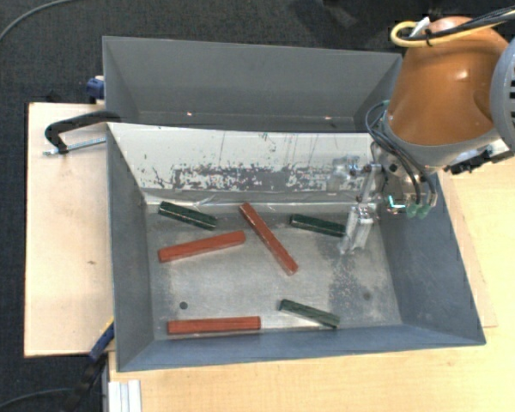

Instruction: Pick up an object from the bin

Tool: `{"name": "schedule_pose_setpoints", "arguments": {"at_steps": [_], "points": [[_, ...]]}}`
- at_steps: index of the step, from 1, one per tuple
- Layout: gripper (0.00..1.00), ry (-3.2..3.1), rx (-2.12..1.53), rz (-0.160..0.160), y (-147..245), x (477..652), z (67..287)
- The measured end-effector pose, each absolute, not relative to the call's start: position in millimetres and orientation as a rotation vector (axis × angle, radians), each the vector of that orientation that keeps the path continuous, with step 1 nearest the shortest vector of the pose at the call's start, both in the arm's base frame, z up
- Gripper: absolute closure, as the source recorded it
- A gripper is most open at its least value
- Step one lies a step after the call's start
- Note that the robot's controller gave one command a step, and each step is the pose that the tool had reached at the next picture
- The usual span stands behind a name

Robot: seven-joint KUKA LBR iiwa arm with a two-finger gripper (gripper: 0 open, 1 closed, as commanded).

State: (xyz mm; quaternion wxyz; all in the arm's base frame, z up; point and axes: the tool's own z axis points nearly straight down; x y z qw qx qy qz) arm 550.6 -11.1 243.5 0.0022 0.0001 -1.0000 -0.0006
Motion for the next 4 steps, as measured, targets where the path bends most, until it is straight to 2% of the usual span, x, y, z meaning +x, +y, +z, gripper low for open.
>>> {"name": "schedule_pose_setpoints", "arguments": {"at_steps": [1,2,3,4], "points": [[0.0,-3.129,-0.209,-0.003,-17.2,599.2,66.2],[0.0,-3.115,-0.462,-0.003,-24.2,594.7,102.1],[0.0,-3.081,-0.641,-0.003,-26.5,597.0,101.1],[0.0,-2.984,-0.974,-0.003,-20.1,587.1,70.3]]}}
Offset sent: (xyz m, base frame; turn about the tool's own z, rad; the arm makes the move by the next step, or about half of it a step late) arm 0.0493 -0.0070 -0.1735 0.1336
